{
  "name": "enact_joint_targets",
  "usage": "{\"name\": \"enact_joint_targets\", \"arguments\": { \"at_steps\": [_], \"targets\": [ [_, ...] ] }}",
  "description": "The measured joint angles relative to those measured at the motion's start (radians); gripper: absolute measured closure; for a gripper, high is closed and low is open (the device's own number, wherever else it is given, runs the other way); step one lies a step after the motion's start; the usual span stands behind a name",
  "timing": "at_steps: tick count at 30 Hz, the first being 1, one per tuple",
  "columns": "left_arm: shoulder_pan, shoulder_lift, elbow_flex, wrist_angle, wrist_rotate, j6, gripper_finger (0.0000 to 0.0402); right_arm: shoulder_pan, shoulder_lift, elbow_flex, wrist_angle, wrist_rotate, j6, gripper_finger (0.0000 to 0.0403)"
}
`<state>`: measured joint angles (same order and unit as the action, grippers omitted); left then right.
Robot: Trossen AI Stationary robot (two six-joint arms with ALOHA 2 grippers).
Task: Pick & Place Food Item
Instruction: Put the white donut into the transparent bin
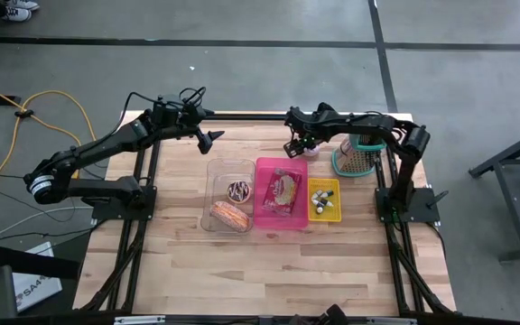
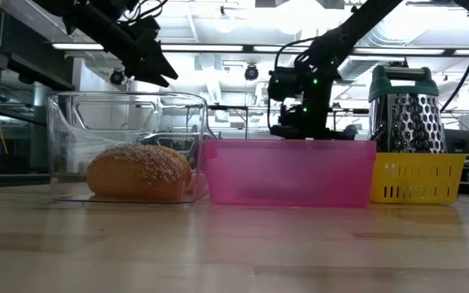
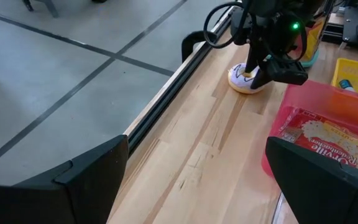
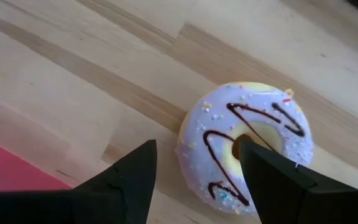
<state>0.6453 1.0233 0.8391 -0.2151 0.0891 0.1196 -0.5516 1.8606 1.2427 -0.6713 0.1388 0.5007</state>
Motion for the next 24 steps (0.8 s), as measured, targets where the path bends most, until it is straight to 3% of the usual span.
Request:
{"name": "enact_joint_targets", "arguments": {
  "at_steps": [7,16,24],
  "targets": [
    [0.0,0.0,0.0,0.0,0.0,0.0,0.0029,-0.006,0.075,0.0,0.022,-0.008,-0.007,0.0185],
    [0.0,0.0,0.0,0.0,0.0,0.0,0.0029,-0.016,0.075,0.0,0.048,-0.014,-0.008,0.0186],
    [0.0,0.0,0.0,0.001,0.0,0.0,0.0029,-0.018,0.075,0.0,0.048,-0.015,-0.009,0.0224]
  ]
}}
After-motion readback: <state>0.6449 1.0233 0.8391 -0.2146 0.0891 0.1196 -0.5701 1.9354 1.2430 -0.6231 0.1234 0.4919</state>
